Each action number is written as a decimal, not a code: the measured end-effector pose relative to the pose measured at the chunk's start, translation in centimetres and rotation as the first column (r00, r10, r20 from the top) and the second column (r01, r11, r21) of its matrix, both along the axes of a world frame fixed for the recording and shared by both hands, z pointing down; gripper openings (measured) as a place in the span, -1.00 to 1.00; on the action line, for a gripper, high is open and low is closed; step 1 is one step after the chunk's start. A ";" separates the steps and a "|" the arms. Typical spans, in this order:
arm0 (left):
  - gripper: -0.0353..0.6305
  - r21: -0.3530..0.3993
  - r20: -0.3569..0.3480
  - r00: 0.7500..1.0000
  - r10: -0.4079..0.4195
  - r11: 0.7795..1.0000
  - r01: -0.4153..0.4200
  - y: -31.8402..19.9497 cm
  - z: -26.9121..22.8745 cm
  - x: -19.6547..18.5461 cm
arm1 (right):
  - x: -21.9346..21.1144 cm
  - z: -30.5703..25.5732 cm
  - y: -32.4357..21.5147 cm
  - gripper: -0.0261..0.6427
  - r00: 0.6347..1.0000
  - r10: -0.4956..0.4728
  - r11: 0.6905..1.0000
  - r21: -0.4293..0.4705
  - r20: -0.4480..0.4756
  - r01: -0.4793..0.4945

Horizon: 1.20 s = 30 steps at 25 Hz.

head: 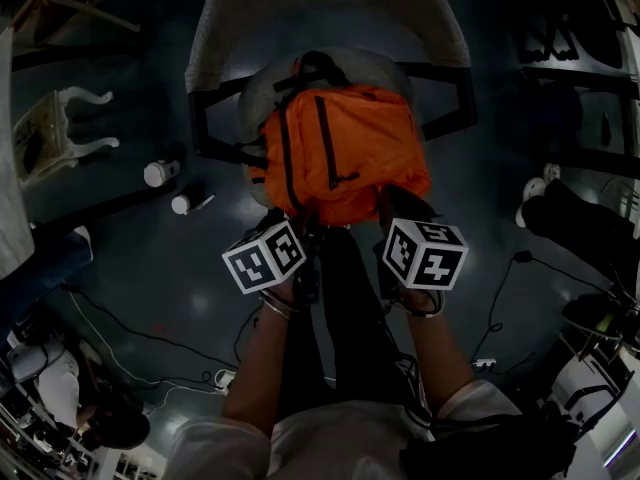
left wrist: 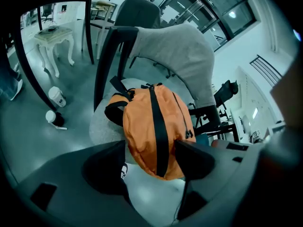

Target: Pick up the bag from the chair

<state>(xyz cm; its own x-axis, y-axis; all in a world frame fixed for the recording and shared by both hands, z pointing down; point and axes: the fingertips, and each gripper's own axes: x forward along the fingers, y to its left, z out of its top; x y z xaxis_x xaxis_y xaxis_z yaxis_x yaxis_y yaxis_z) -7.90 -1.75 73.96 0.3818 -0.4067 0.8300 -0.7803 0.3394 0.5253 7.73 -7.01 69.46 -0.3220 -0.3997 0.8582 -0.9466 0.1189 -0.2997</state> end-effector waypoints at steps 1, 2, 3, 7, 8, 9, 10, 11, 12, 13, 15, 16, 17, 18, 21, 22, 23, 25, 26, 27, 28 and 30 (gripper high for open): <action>0.07 -0.001 -0.001 1.000 -0.001 1.000 0.001 0.0 0.3 0.0 | -0.1 0.2 0.1 -0.83 1.000 -0.004 1.000 -0.004 0.000 0.004; 0.07 -0.002 -0.001 1.000 -0.002 1.000 0.002 -0.1 0.6 -0.1 | -0.1 0.4 0.2 -0.83 1.000 -0.009 1.000 -0.007 -0.001 0.009; 0.07 -0.004 -0.002 1.000 -0.002 1.000 0.002 -0.1 0.9 -0.1 | -0.2 0.5 0.2 -0.83 1.000 -0.013 1.000 -0.010 -0.001 0.013; 0.07 -0.011 0.006 1.000 0.002 1.000 -0.002 -0.1 1.6 -0.2 | -0.3 1.0 0.3 -0.83 1.000 -0.027 1.000 -0.014 -0.002 0.027; 0.07 -0.012 0.010 1.000 0.005 1.000 -0.005 -0.1 1.7 -0.2 | -0.3 1.1 0.2 -0.83 1.000 -0.029 0.999 -0.015 -0.002 0.029; 0.07 -0.012 0.013 1.000 0.008 1.000 -0.008 -0.2 1.8 -0.1 | -0.3 1.2 0.2 -0.83 1.000 -0.030 0.999 -0.015 -0.001 0.030; 0.06 -0.011 0.015 1.000 0.012 1.000 -0.012 -0.3 1.9 -0.1 | -0.3 1.3 0.2 -0.83 1.000 -0.031 0.999 -0.015 -0.001 0.031; 0.06 -0.011 0.018 1.000 0.016 1.000 -0.015 -0.3 2.0 0.0 | -0.4 1.3 0.2 -0.83 0.999 -0.032 0.999 -0.015 0.000 0.032; 0.05 -0.012 0.021 1.000 0.019 1.000 -0.019 -0.4 2.1 0.0 | -0.4 1.4 0.1 -0.83 0.999 -0.033 0.999 -0.014 0.000 0.033; 0.03 -0.013 0.024 0.999 0.024 1.000 -0.024 -0.5 2.1 0.0 | -0.4 1.4 0.1 -0.83 0.999 -0.032 0.999 -0.014 0.001 0.032; -0.05 -0.015 0.034 0.999 0.036 0.999 -0.035 -0.7 2.2 0.2 | -0.4 1.4 0.1 -0.83 1.000 -0.030 0.999 -0.013 0.003 0.030; -0.09 -0.015 0.038 0.998 0.043 0.999 -0.042 -0.7 2.2 0.3 | -0.3 1.4 0.1 -0.83 1.000 -0.028 1.000 -0.014 0.003 0.028; -0.13 -0.015 0.042 0.998 0.050 0.999 -0.049 -0.8 2.2 0.4 | -0.2 1.4 0.2 -0.83 1.000 -0.026 1.000 -0.014 0.002 0.026; -0.16 -0.015 0.045 0.997 0.055 0.998 -0.055 -0.9 2.2 0.5 | -0.2 1.5 0.2 -0.83 1.000 -0.024 1.000 -0.014 0.002 0.024; -0.21 -0.018 0.049 0.997 0.067 0.998 -0.066 -0.9 2.1 0.6 | 0.0 1.5 0.4 -0.83 1.000 -0.017 1.000 -0.015 0.002 0.017; -0.23 -0.019 0.049 0.996 0.070 0.997 -0.069 -0.9 2.0 0.6 | 0.1 1.5 0.4 -0.83 1.000 -0.014 1.000 -0.015 0.003 0.014; -0.24 -0.020 0.049 0.996 0.074 0.997 -0.073 -0.9 2.0 0.6 | 0.1 1.5 0.4 -0.83 1.000 -0.011 1.000 -0.015 0.004 0.011; -0.27 -0.021 0.053 0.995 0.081 0.997 -0.080 -0.9 1.8 0.7 | 0.3 1.3 0.4 -0.83 1.000 -0.005 1.000 -0.014 0.005 0.005; -0.29 -0.021 0.056 0.995 0.086 0.996 -0.085 -0.9 1.7 0.8 | 0.3 1.3 0.4 -0.83 1.000 -0.002 1.000 -0.012 0.006 0.002; -0.31 -0.019 0.060 0.994 0.091 0.996 -0.090 -0.9 1.5 0.8 | 0.4 1.2 0.4 -0.83 1.000 0.000 1.000 -0.011 0.007 0.000; -0.33 -0.018 0.065 0.993 0.095 0.995 -0.094 -1.0 1.4 0.9 | 0.5 1.1 0.3 -0.83 1.000 0.003 1.000 -0.008 0.008 -0.003; -0.36 -0.016 0.072 0.992 0.104 0.995 -0.103 -1.2 1.1 0.9 | 0.6 0.8 0.1 -0.83 1.000 0.009 1.000 -0.003 0.010 -0.009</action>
